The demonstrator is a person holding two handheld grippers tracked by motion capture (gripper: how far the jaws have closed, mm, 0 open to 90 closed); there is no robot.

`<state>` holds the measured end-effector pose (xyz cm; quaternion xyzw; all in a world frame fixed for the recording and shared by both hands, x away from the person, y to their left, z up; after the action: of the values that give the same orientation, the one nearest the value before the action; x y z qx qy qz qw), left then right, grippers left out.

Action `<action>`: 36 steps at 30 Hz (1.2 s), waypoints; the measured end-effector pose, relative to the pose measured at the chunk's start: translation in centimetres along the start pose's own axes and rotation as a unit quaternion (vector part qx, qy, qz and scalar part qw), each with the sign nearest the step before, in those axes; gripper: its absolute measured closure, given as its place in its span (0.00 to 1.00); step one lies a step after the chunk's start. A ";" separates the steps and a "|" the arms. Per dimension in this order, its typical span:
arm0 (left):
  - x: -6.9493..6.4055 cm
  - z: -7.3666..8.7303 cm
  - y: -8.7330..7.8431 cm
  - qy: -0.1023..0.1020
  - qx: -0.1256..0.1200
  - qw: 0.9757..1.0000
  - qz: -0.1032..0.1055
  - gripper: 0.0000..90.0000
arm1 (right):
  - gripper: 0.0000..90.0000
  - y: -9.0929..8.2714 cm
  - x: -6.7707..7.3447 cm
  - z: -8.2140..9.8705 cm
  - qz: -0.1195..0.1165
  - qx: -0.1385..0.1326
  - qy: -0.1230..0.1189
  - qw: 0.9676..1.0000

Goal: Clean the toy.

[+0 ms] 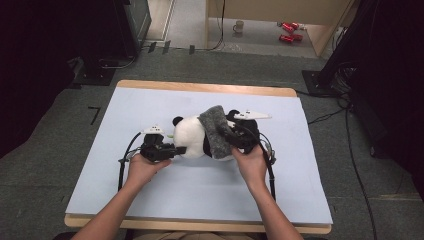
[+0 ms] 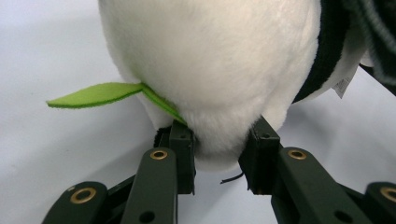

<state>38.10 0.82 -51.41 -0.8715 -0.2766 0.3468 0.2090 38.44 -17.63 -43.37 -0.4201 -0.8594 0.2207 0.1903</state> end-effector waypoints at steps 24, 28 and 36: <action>0.9 -0.2 0.4 -0.009 0.005 1.000 -0.005 0.77 | 0.88 -3.7 -6.5 1.6 0.059 -0.016 0.062 0.996; 0.8 -0.2 0.5 -0.004 0.002 1.000 -0.006 0.77 | 0.88 -4.7 -5.3 0.0 0.046 -0.038 0.054 0.997; -0.1 0.1 0.6 0.005 -0.004 1.000 -0.005 0.77 | 0.88 -3.5 -0.2 -1.9 -0.032 -0.055 0.036 0.997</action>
<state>38.19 0.33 -51.80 -0.8730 -0.2811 0.3400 0.2082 37.29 -19.33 -39.97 -0.4096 -0.8759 0.1516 0.2051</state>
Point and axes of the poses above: each handheld gripper's, and its own axes: y roughly forward along the jaws, z roughly out of its underside, x roughly to its left, the point moved 9 cm from there along y, roughly forward along the jaws, and after that the axes turned 7 degrees about -y, right-handed, at the moved point
